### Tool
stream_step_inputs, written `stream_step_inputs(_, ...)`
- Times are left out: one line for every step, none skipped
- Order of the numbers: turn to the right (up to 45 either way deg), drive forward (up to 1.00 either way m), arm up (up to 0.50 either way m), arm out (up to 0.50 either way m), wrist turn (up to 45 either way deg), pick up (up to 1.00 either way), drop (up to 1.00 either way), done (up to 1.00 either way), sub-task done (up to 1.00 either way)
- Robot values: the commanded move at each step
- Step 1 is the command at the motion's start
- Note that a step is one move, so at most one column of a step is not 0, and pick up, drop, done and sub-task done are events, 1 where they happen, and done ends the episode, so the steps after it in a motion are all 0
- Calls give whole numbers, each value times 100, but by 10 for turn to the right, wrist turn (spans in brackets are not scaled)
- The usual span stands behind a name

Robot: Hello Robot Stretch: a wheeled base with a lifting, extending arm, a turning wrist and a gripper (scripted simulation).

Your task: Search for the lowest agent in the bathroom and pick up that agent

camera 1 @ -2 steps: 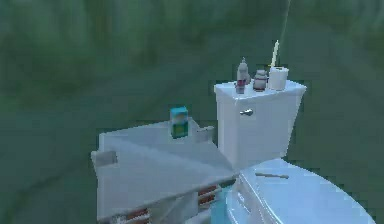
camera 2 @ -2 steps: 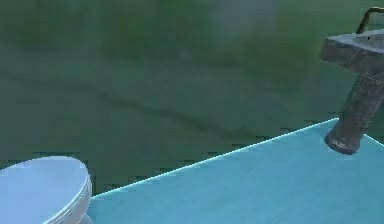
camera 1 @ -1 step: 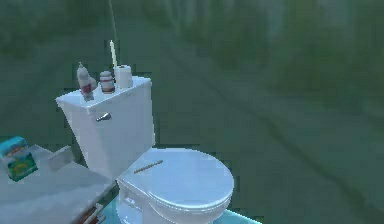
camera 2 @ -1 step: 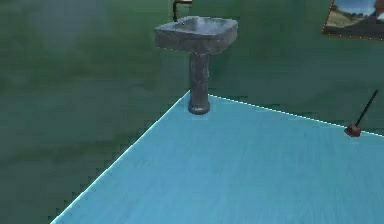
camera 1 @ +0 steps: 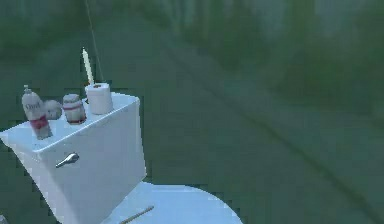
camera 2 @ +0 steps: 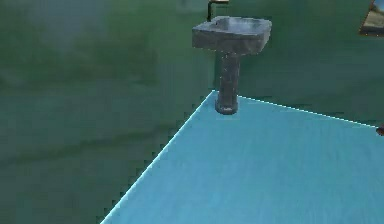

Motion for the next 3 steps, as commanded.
stream_step_inputs(-450,0,0,0,0,0,0,0,0)
stream_step_inputs(-450,0,0,0,0,0,0,0,0)
stream_step_inputs(-450,0,0,0,0,0,0,0,0)
